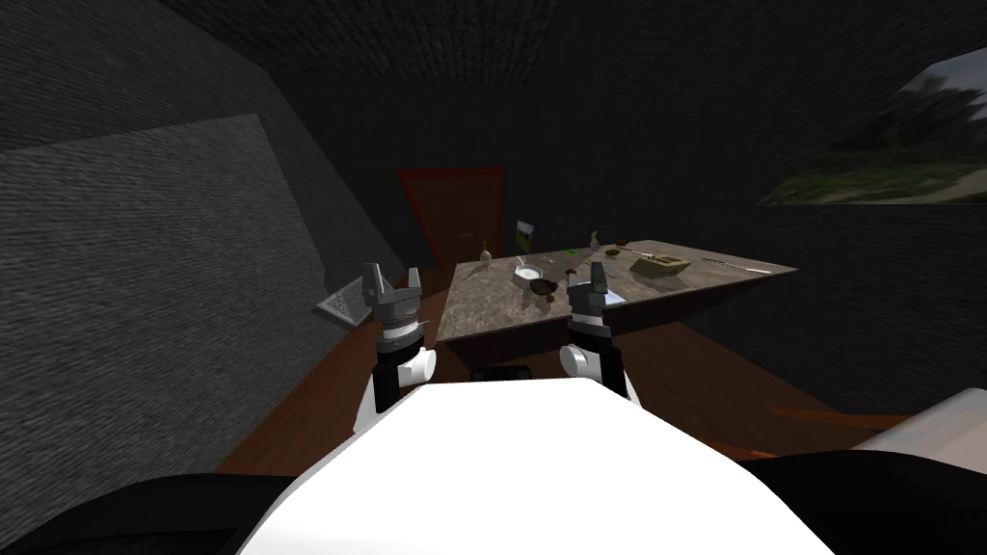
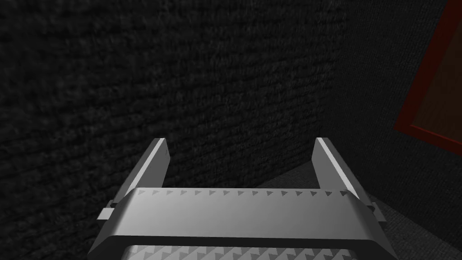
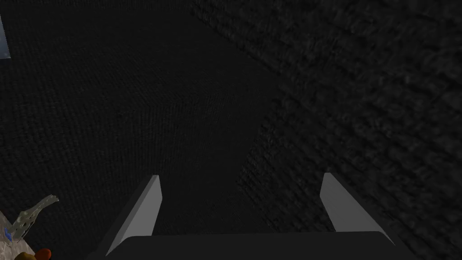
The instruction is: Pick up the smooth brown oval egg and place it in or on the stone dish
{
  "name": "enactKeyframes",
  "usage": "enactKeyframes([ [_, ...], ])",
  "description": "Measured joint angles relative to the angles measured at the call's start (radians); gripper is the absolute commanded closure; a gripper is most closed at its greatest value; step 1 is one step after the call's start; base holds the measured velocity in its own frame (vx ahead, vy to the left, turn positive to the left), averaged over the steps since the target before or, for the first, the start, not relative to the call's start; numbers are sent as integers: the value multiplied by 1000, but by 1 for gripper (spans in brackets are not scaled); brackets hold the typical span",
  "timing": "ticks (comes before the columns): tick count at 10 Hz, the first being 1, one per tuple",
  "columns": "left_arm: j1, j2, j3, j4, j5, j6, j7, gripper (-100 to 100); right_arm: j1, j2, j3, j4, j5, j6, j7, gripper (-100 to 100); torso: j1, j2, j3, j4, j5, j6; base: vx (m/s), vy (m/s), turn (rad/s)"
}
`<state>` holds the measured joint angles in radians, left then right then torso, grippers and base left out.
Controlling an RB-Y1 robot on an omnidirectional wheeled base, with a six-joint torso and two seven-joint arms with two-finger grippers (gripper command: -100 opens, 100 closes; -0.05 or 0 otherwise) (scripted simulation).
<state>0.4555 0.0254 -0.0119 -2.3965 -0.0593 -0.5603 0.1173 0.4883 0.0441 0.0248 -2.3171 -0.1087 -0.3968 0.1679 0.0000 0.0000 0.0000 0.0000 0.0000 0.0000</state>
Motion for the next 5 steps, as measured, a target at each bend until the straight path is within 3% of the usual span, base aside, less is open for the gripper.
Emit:
enactKeyframes([
  [5, 0, 0, 0, 0, 0, 0, 0, 0, -20, -131, -18, 43, 56, 14, 44, -100, 0, 7, 4, 2, 0, 0, -117, 5, 16],
])
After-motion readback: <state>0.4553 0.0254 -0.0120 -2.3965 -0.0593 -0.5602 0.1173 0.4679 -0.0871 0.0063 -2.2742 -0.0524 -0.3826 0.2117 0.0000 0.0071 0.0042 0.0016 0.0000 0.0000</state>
